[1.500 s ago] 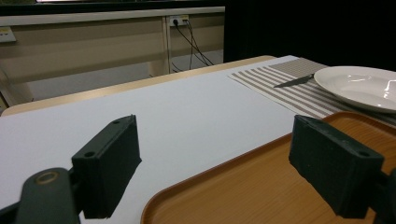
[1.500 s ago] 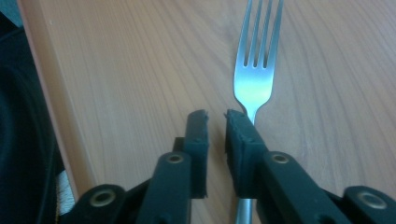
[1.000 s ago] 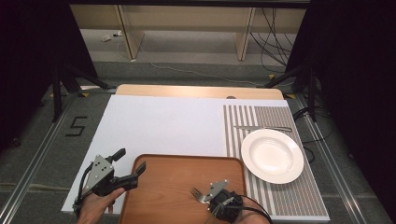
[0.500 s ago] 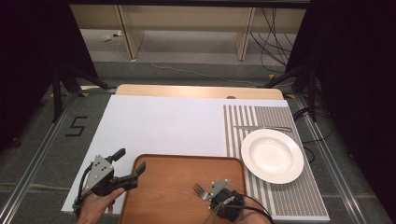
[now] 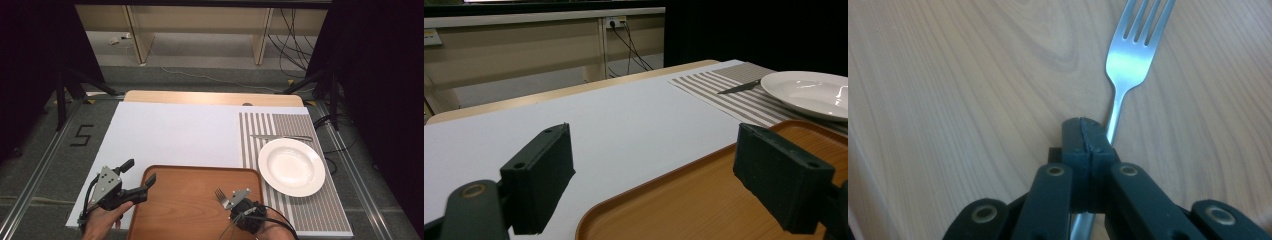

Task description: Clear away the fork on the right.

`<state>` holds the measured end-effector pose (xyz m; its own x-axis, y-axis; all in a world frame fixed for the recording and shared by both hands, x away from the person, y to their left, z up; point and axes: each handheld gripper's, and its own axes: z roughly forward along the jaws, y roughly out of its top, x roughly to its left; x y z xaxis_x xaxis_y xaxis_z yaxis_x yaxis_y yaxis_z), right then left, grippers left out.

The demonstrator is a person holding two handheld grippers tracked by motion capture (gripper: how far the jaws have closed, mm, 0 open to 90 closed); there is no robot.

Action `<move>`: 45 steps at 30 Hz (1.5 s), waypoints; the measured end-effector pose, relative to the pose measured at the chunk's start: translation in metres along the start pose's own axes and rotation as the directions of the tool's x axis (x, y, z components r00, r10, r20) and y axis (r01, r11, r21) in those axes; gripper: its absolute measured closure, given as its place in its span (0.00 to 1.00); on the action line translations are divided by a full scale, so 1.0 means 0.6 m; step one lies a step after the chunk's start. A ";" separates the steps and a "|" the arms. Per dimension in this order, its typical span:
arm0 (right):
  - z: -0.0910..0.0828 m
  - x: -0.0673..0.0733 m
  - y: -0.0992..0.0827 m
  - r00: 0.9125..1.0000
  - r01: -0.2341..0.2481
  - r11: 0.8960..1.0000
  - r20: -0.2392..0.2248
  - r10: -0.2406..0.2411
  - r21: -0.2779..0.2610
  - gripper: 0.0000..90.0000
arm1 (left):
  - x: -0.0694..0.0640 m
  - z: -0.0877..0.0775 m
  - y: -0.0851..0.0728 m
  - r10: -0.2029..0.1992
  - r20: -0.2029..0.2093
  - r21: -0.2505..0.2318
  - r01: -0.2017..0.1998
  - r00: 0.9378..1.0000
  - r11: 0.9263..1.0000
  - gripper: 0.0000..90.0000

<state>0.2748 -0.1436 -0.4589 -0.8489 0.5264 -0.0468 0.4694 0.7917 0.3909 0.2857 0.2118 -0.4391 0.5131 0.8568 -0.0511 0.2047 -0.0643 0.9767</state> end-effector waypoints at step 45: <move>-0.027 -0.059 -0.054 0.987 -0.153 0.988 0.047 0.152 0.027 1.00 | 0.001 -0.004 0.002 -0.003 -0.008 0.004 0.003 1.000 1.000 0.18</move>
<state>0.2859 -0.1929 -0.4549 -0.7556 0.6543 -0.0297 0.6001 0.7098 0.3689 0.2843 0.2131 -0.4377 0.5055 0.8612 -0.0520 0.2093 -0.0640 0.9757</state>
